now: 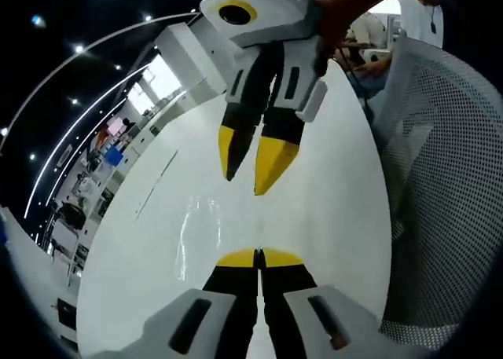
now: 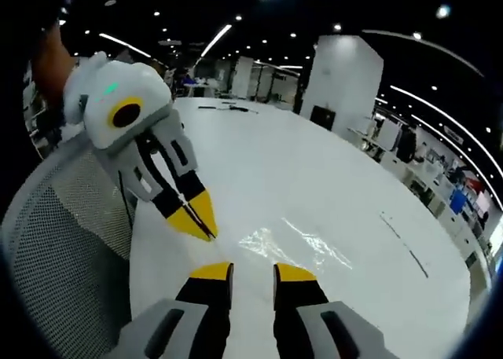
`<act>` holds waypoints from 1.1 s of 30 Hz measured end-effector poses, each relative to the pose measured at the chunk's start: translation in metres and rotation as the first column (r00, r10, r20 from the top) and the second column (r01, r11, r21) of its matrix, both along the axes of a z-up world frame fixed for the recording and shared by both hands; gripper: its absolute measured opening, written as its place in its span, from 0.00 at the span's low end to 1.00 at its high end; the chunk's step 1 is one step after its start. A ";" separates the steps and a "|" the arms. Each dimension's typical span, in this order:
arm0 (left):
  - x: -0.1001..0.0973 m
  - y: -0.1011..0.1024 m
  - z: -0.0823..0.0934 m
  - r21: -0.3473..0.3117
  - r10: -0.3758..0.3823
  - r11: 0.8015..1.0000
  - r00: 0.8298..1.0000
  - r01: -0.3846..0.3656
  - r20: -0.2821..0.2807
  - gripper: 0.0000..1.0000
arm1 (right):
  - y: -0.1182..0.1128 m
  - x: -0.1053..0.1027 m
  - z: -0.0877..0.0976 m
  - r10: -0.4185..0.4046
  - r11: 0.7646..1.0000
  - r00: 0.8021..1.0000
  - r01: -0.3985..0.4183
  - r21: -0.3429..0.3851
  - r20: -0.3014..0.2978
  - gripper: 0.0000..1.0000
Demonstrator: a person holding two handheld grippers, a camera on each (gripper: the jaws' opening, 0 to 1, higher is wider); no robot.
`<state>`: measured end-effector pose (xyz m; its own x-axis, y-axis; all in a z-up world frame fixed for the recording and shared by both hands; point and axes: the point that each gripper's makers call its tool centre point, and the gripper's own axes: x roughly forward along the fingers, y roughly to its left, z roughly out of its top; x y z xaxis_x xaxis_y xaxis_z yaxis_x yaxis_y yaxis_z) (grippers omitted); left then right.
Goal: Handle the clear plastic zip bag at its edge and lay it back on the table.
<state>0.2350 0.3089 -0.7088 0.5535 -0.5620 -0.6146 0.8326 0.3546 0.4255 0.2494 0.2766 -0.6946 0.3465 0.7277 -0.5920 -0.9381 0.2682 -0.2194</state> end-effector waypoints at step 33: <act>-0.001 -0.005 0.010 -0.035 -0.027 0.999 1.000 0.027 0.005 0.00 | 0.020 -0.009 -0.004 0.155 0.984 0.982 -0.143 -0.107 0.110 0.16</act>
